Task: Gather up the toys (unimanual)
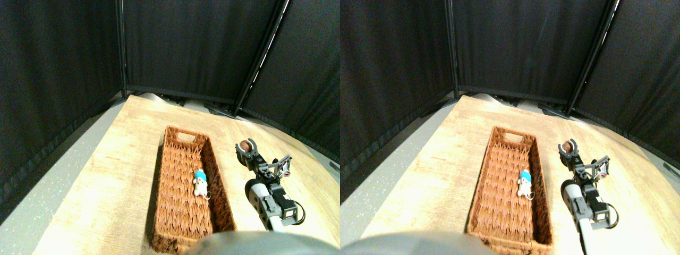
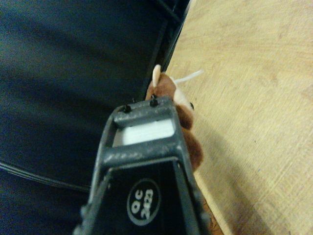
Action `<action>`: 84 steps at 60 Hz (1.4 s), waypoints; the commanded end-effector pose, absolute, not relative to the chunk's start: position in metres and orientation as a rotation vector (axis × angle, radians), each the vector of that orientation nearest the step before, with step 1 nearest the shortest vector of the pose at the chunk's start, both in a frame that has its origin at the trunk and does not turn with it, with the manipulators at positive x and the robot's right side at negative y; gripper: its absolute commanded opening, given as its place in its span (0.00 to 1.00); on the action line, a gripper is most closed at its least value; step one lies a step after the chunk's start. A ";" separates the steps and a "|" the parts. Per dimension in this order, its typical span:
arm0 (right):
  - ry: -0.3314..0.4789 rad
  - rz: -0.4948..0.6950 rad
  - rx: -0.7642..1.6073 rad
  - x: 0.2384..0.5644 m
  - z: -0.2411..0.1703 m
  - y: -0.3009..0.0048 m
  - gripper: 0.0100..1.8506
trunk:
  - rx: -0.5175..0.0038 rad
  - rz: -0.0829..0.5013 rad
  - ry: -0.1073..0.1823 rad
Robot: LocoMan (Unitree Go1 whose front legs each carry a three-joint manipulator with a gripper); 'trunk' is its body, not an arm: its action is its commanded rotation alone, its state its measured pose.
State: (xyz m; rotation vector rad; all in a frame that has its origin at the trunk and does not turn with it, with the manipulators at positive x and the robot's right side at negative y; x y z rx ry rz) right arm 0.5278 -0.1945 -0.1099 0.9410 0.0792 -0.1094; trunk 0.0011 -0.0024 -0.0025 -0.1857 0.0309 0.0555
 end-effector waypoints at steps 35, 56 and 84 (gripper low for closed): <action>0.194 0.021 0.985 0.538 -0.113 -0.144 0.03 | -0.301 0.156 -0.005; 0.287 0.068 1.014 0.538 -0.118 -0.093 0.03 | -0.357 0.195 -0.007; 0.365 0.044 0.954 0.538 -0.125 -0.076 0.54 | -0.349 0.193 0.006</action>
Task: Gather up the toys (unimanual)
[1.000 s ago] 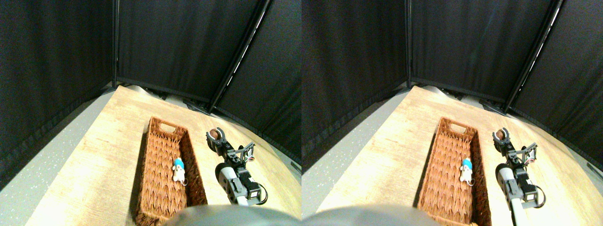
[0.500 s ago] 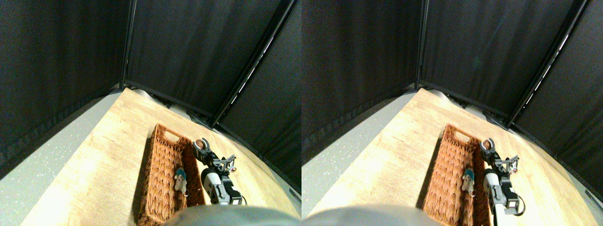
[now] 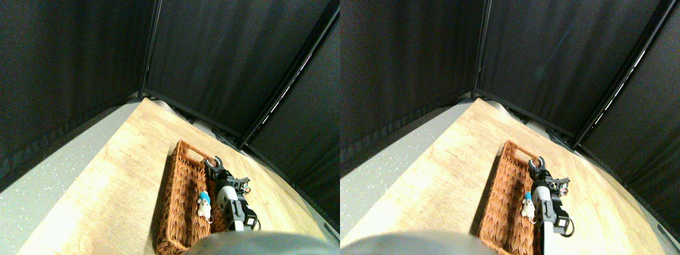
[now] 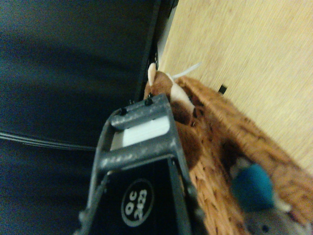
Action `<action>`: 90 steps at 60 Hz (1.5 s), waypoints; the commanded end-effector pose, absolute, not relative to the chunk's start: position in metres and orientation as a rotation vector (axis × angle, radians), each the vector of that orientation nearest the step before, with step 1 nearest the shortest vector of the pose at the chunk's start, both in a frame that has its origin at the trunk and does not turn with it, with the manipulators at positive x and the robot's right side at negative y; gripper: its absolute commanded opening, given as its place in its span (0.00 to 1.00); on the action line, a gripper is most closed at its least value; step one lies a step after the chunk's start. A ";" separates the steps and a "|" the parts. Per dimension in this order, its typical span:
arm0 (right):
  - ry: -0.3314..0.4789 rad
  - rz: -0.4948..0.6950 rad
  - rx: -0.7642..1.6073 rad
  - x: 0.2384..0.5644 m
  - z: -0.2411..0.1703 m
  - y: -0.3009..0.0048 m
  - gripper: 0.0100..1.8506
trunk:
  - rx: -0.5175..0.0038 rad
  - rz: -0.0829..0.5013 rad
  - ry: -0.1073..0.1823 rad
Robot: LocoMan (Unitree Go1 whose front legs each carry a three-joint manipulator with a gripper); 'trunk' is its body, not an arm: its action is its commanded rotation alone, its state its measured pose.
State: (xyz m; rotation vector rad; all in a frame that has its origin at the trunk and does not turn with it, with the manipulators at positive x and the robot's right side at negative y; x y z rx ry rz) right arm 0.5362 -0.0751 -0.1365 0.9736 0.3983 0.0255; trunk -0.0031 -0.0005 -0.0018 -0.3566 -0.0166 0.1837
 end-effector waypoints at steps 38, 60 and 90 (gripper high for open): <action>0.123 -0.038 0.869 0.547 -0.099 -0.152 0.33 | -0.253 0.081 0.016; -0.067 -0.208 0.903 0.520 -0.075 -0.210 0.34 | -0.178 0.003 0.037; -0.093 -0.274 1.040 0.461 -0.112 -0.242 0.43 | -0.128 -0.055 0.072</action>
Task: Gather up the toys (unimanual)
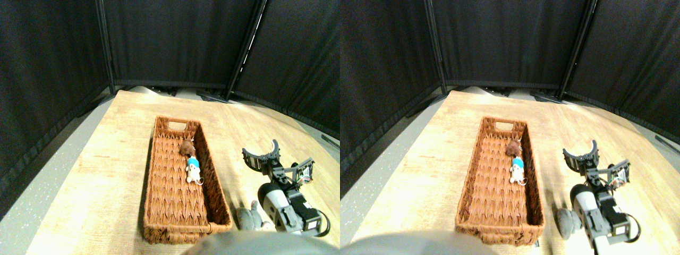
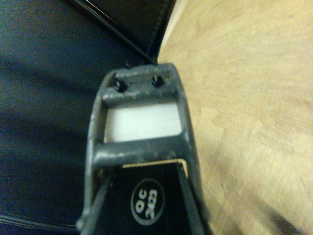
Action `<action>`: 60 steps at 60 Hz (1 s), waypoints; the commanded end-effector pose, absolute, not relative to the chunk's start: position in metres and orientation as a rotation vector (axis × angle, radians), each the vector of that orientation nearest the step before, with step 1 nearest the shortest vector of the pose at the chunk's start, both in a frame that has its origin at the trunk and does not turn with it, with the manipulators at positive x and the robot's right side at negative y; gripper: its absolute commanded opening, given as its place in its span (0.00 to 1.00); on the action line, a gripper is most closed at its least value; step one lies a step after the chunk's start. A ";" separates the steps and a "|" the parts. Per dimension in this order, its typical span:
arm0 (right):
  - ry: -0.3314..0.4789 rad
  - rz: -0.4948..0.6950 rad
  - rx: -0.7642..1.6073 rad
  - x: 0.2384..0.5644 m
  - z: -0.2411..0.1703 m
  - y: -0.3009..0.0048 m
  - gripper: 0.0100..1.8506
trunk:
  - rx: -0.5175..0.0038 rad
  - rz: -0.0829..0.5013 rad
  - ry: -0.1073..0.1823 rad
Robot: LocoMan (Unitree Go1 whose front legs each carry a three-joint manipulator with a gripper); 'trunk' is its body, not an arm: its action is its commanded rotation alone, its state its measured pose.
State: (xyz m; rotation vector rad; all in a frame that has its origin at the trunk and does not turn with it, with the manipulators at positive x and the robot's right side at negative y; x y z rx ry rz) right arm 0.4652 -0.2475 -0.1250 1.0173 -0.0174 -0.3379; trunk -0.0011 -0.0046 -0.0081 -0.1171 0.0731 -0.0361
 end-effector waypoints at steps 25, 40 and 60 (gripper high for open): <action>-0.026 -0.288 1.142 0.414 -0.120 -0.237 0.56 | -0.129 -0.062 0.079; 0.031 -0.309 1.216 0.396 -0.128 -0.235 0.58 | -0.139 -0.043 0.065; 0.158 -0.358 1.328 0.395 -0.169 -0.228 0.57 | -0.165 -0.015 0.063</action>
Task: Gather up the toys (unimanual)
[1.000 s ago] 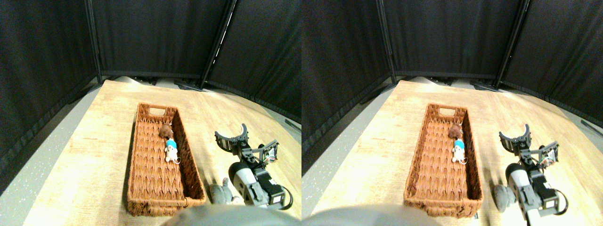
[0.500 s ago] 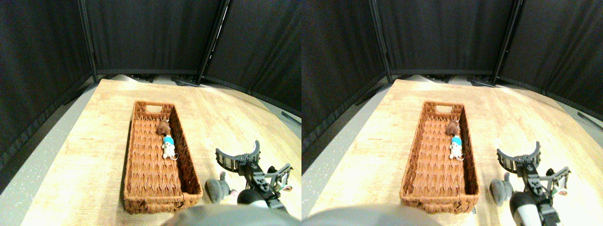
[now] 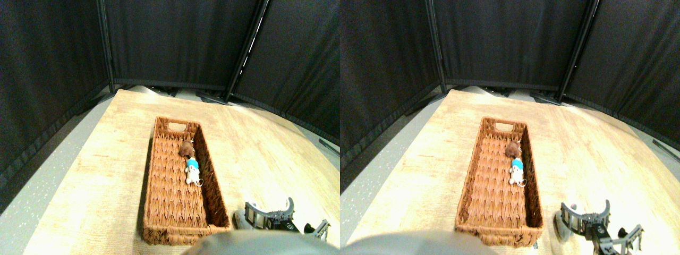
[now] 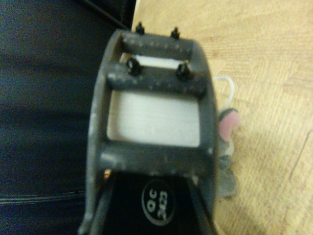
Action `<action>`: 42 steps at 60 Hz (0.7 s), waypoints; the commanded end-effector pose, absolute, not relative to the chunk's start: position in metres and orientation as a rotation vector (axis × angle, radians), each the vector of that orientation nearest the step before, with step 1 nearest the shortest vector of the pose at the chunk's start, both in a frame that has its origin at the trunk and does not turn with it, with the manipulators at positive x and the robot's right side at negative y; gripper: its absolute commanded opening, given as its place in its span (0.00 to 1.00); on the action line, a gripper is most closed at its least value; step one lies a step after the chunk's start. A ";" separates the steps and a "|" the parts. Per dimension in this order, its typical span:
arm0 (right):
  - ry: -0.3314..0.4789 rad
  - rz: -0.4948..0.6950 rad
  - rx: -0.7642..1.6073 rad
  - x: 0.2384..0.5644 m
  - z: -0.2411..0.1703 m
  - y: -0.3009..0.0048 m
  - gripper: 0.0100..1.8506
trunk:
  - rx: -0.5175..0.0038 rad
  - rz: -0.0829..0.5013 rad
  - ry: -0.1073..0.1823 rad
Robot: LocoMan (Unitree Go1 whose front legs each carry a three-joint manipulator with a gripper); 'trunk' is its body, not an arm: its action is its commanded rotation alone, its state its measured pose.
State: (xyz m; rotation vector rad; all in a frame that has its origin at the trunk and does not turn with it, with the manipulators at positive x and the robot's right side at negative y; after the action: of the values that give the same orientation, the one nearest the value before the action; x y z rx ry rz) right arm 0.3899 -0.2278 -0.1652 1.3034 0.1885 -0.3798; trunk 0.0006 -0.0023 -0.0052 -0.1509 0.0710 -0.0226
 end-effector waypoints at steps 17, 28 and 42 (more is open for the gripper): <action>0.241 -0.398 1.351 0.404 -0.193 -0.233 0.56 | -0.165 -0.001 0.084; 0.253 -0.469 1.354 0.408 -0.215 -0.242 0.58 | -0.165 -0.001 0.092; 0.269 -0.515 1.393 0.405 -0.231 -0.248 0.56 | -0.168 0.006 0.092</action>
State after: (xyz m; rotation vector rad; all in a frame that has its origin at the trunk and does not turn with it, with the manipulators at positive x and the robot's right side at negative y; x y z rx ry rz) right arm 0.4056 -0.2456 -0.2303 1.4091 0.3041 -0.5290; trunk -0.0021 -0.0045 -0.0049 -0.1496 0.0775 -0.0101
